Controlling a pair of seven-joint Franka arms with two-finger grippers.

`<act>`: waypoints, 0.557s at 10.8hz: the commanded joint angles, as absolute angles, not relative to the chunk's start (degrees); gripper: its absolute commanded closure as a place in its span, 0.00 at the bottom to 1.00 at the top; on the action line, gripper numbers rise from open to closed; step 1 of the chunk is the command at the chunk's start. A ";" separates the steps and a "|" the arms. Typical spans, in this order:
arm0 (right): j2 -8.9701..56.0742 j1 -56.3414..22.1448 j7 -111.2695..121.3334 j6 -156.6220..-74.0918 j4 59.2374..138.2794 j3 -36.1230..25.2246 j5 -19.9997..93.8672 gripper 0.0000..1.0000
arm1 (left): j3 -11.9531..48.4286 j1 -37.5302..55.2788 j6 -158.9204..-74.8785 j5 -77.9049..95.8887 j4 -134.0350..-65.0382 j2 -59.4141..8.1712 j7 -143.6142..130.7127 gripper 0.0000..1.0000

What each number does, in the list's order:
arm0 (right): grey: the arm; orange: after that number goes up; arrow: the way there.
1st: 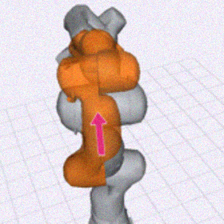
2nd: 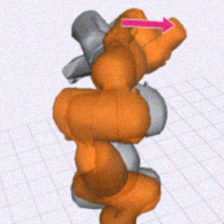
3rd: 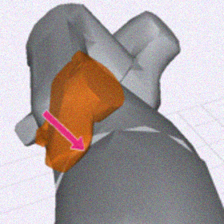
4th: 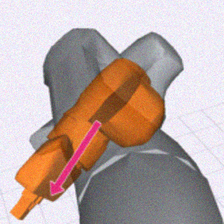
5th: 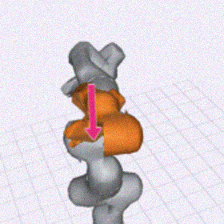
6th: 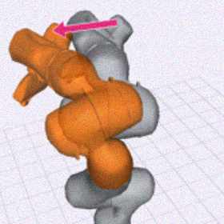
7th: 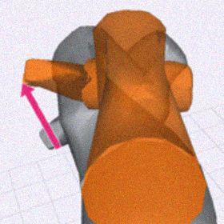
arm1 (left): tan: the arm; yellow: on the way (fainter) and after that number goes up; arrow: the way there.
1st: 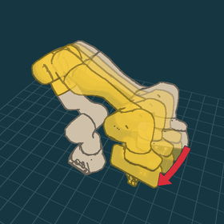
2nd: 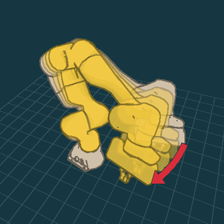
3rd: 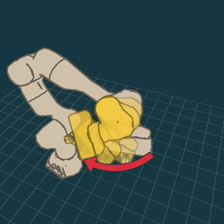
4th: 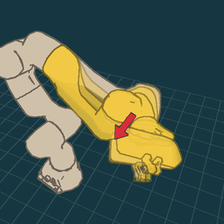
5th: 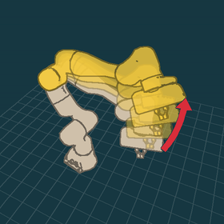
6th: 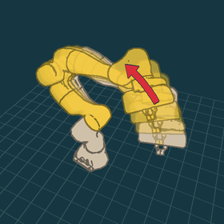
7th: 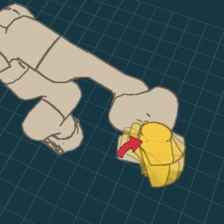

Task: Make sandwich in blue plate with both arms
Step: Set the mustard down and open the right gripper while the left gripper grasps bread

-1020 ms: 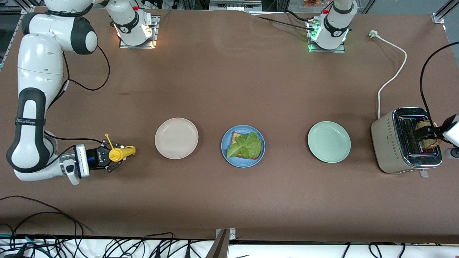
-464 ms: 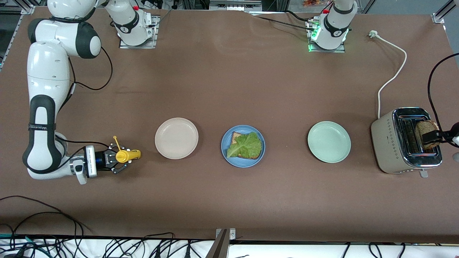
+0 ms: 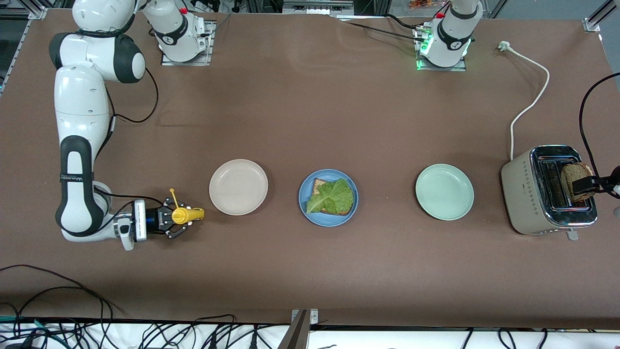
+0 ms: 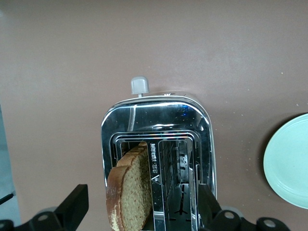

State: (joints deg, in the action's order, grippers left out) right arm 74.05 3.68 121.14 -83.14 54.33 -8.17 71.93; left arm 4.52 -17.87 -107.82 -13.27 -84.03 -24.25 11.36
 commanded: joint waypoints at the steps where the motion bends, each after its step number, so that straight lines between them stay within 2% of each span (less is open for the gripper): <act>1: 73.48 3.16 124.01 -85.34 56.77 -7.91 73.92 1.00 | 4.83 -18.28 -107.40 -12.57 -82.18 -25.22 12.74 0.00; 4: 73.65 3.25 124.72 -85.78 56.95 -7.91 73.83 1.00 | 4.83 -18.28 -107.31 -12.57 -82.09 -25.14 12.74 0.00; 5: 73.74 3.25 124.72 -85.78 57.04 -7.91 73.92 0.82 | 4.83 -18.28 -107.31 -12.05 -82.09 -25.22 12.74 0.00; 6: 73.83 3.34 124.72 -85.78 57.22 -7.91 74.00 0.26 | 4.83 -18.28 -107.31 -11.87 -82.09 -25.22 12.74 0.00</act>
